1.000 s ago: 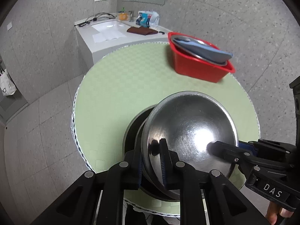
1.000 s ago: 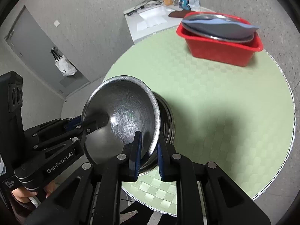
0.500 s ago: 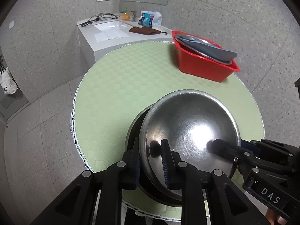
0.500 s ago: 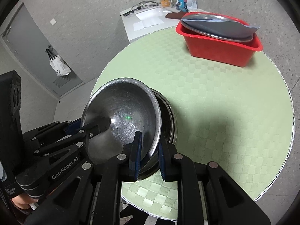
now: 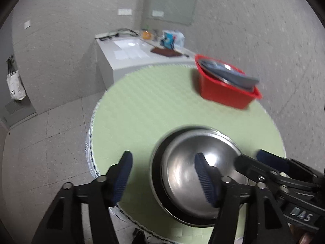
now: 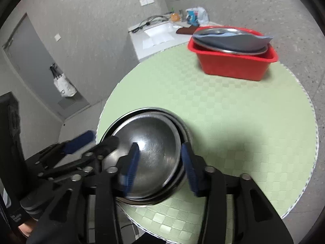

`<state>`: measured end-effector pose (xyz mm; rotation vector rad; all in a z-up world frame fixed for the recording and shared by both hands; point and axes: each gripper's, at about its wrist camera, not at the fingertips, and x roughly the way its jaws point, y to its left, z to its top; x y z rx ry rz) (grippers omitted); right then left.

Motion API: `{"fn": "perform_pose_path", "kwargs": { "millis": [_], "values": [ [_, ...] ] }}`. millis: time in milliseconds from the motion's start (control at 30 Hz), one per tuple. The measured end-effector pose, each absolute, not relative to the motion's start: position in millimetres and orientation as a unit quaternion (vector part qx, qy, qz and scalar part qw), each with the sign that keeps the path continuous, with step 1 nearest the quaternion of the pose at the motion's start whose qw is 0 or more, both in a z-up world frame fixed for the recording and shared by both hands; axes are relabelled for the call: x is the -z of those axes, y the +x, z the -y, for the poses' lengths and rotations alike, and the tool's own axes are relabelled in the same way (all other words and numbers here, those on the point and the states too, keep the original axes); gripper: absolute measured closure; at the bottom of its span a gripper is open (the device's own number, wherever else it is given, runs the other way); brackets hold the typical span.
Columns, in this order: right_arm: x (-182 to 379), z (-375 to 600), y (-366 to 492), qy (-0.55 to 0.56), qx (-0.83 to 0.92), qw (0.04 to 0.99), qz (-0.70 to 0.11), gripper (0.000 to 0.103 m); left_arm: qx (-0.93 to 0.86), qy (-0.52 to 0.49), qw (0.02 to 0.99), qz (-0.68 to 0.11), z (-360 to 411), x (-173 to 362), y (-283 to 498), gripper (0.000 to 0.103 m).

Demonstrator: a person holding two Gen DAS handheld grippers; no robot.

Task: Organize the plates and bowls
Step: 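Lower the small bowl onto the stacked bowls and open both grippers, then grasp the stacked steel bowls with both grippers and lift toward the red basin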

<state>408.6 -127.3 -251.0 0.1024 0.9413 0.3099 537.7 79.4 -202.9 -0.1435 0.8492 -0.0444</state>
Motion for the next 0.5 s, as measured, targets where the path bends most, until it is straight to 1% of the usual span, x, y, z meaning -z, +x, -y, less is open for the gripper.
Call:
{"fn": "perform_pose_path", "kwargs": {
  "millis": [33,67,233,300,500],
  "values": [
    [248,131,406,0.051,-0.138,0.886,-0.44,0.025,0.016,-0.074,0.912,-0.403,-82,203,535,0.03],
    [245,134,404,0.057,-0.133,0.892,-0.429,0.019,0.007,-0.077,0.917,-0.392,-85,202,532,0.025],
    [248,140,404,0.072,-0.118,0.89,-0.433,0.019,0.0,-0.072,0.919,-0.387,-83,212,524,0.024],
    [254,143,404,0.08,-0.113,0.887,-0.441,0.019,-0.007,-0.076,0.918,-0.389,-84,218,521,0.021],
    [277,153,403,0.114,-0.093,0.871,-0.468,0.019,-0.023,-0.076,0.91,-0.406,-80,243,524,0.021]
  ]
}}
